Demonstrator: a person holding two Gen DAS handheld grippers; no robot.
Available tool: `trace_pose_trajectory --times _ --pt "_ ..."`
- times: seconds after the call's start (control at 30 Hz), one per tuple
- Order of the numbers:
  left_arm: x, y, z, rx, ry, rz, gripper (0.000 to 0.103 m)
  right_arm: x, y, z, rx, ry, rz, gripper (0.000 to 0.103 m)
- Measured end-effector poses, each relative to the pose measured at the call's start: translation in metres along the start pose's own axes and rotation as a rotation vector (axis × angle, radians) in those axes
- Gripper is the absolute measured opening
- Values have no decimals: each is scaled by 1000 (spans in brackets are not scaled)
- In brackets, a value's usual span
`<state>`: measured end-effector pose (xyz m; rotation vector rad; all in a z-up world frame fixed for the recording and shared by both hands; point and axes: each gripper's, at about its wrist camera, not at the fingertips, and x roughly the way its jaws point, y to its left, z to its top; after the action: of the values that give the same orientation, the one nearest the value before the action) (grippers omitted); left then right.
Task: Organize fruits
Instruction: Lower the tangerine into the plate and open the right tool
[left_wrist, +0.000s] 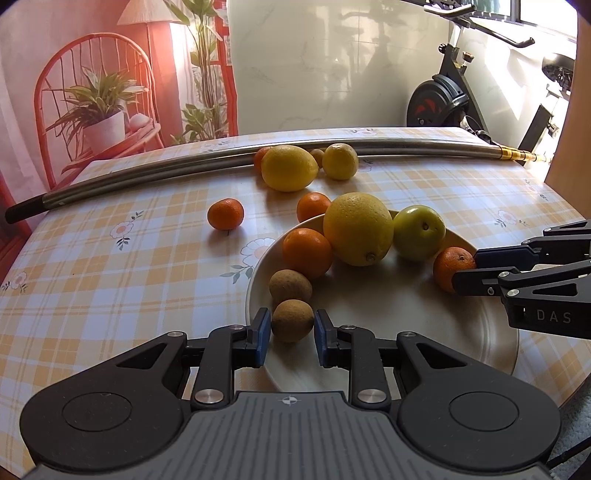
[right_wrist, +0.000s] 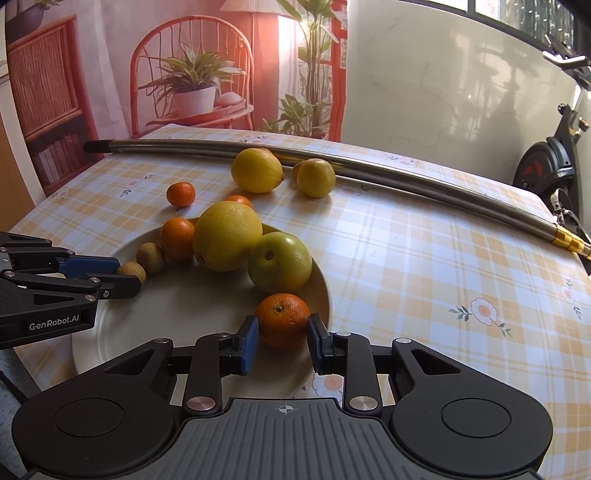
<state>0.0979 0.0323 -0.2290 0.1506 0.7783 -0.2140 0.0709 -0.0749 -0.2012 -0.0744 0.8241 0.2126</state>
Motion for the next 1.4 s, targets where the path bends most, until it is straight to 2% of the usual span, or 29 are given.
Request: trace_pose_trajectory --times 0.6,0.93,1.4 --pt "0 -1 0 1 1 1 27 3 -4 -1 19 -19 5 27" --pt "2 0 0 0 4 0 27 -5 -8 0 58 -44 42 39" --pt "-7 2 1 -40 -44 13 28 -12 -14 1 99 -75 46 43"
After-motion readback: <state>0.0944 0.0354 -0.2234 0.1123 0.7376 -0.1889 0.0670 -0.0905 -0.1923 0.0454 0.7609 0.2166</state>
